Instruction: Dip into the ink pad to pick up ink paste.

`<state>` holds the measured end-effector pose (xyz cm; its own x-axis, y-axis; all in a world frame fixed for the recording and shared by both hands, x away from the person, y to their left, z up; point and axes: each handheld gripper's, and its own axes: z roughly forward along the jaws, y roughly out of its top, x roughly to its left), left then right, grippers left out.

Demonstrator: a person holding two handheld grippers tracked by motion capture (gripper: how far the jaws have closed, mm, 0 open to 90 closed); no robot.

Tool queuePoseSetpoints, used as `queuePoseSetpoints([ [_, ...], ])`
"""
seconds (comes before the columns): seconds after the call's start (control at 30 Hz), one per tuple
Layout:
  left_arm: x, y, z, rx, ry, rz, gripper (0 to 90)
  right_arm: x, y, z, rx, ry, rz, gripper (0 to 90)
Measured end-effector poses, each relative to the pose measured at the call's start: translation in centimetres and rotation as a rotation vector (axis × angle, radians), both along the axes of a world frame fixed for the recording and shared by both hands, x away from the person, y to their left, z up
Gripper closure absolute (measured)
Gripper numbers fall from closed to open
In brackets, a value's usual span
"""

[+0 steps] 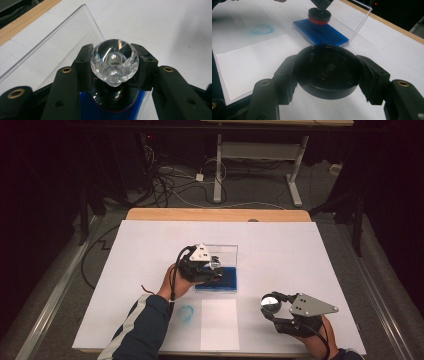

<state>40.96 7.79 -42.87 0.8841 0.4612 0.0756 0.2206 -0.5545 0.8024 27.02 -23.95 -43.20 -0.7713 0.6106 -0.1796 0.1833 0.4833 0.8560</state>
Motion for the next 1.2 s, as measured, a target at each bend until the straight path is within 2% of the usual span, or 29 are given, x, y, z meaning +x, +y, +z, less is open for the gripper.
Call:
queuePoseSetpoints([
  [0.23, 0.4, -1.0, -1.4, 0.003, -0.01, 0.001, 54.1, 0.0, -0.2, -0.1, 0.003, 0.002, 0.0, 38.2],
  [0.33, 0.7, -1.4, -1.8, 0.025, -0.01, 0.0, 54.1, 0.0, -0.1, -0.1, 0.005, 0.003, 0.002, 38.2],
  [0.47, 0.9, -1.4, -2.4, 0.016, -0.002, 0.01, 54.0, 0.1, 0.0, -0.1, 0.001, 0.003, 0.009, 38.2],
  [0.77, 0.9, -1.0, -2.7, -0.01, 0.012, 0.016, 54.2, -0.1, 0.0, -0.1, 0.0, 0.003, 0.013, 38.2],
  [0.87, 0.8, -1.2, -2.7, 0.006, 0.004, 0.022, 54.2, -0.1, 0.0, -0.1, -0.001, 0.003, 0.012, 38.2],
  [1.2, 0.8, -1.5, -2.5, 0.02, 0.015, 0.039, 54.3, -0.1, 0.0, -0.1, -0.001, 0.006, 0.012, 38.1],
])
